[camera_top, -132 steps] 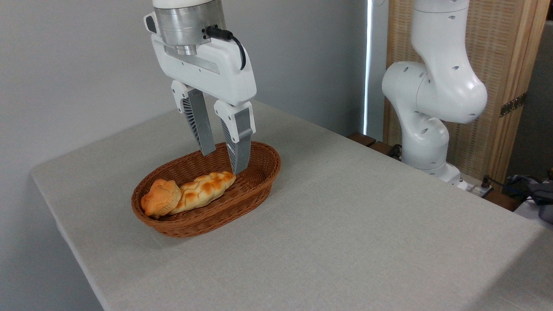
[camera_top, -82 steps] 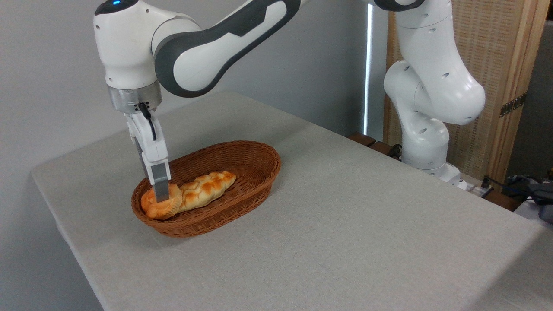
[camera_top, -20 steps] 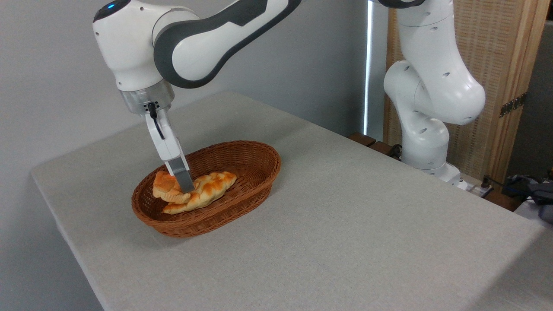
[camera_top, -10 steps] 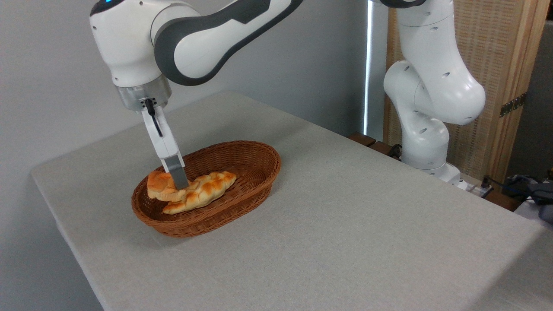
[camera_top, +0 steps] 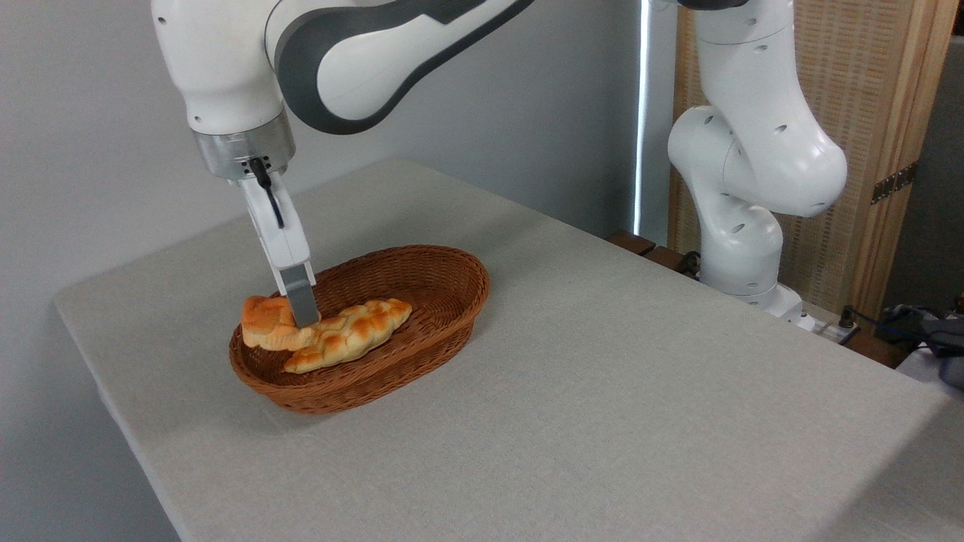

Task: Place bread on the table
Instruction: 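Carry the bun out of the basket and lower it onto the table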

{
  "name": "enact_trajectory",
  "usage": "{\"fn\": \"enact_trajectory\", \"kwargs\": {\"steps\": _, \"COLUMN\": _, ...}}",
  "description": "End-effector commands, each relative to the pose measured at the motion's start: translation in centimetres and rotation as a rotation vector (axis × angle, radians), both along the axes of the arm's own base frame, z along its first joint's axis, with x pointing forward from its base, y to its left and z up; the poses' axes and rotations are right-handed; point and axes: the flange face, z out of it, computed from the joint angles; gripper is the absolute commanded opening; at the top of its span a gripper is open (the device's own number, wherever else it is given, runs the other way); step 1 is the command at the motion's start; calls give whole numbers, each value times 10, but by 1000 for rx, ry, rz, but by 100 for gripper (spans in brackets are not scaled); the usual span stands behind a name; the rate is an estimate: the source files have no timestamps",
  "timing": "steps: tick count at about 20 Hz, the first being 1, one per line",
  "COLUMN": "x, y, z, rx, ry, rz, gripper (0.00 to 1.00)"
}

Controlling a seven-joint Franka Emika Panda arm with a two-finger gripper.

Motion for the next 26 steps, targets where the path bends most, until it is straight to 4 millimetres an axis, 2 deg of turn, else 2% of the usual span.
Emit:
{"fn": "enact_trajectory", "kwargs": {"steps": 1, "x": 4, "y": 59, "z": 17, "rx": 1, "ry": -5, "rz": 99, "gripper": 34}}
{"fn": "enact_trajectory", "kwargs": {"steps": 4, "x": 12, "y": 120, "z": 12, "rx": 14, "ry": 1, "rz": 187, "gripper": 34}}
{"fn": "enact_trajectory", "kwargs": {"steps": 7, "x": 13, "y": 163, "z": 4, "rx": 29, "ry": 15, "rz": 253, "gripper": 34}}
{"fn": "enact_trajectory", "kwargs": {"steps": 8, "x": 13, "y": 168, "z": -3, "rx": 40, "ry": 25, "rz": 248, "gripper": 34}}
{"fn": "enact_trajectory", "kwargs": {"steps": 10, "x": 18, "y": 171, "z": -29, "rx": 96, "ry": 62, "rz": 230, "gripper": 37}}
{"fn": "enact_trajectory", "kwargs": {"steps": 12, "x": 22, "y": 162, "z": -49, "rx": 107, "ry": 91, "rz": 214, "gripper": 39}}
{"fn": "enact_trajectory", "kwargs": {"steps": 14, "x": 23, "y": 156, "z": -50, "rx": 106, "ry": 86, "rz": 207, "gripper": 51}}
{"fn": "enact_trajectory", "kwargs": {"steps": 15, "x": 24, "y": 151, "z": -51, "rx": 106, "ry": 83, "rz": 200, "gripper": 62}}
{"fn": "enact_trajectory", "kwargs": {"steps": 17, "x": 25, "y": 146, "z": -52, "rx": 102, "ry": 80, "rz": 195, "gripper": 69}}
{"fn": "enact_trajectory", "kwargs": {"steps": 18, "x": 25, "y": 138, "z": -52, "rx": 99, "ry": 79, "rz": 182, "gripper": 77}}
{"fn": "enact_trajectory", "kwargs": {"steps": 21, "x": 25, "y": 136, "z": -52, "rx": 99, "ry": 79, "rz": 175, "gripper": 94}}
{"fn": "enact_trajectory", "kwargs": {"steps": 22, "x": 25, "y": 137, "z": -52, "rx": 99, "ry": 79, "rz": 176, "gripper": 98}}
{"fn": "enact_trajectory", "kwargs": {"steps": 26, "x": 24, "y": 140, "z": -49, "rx": 100, "ry": 74, "rz": 173, "gripper": 99}}
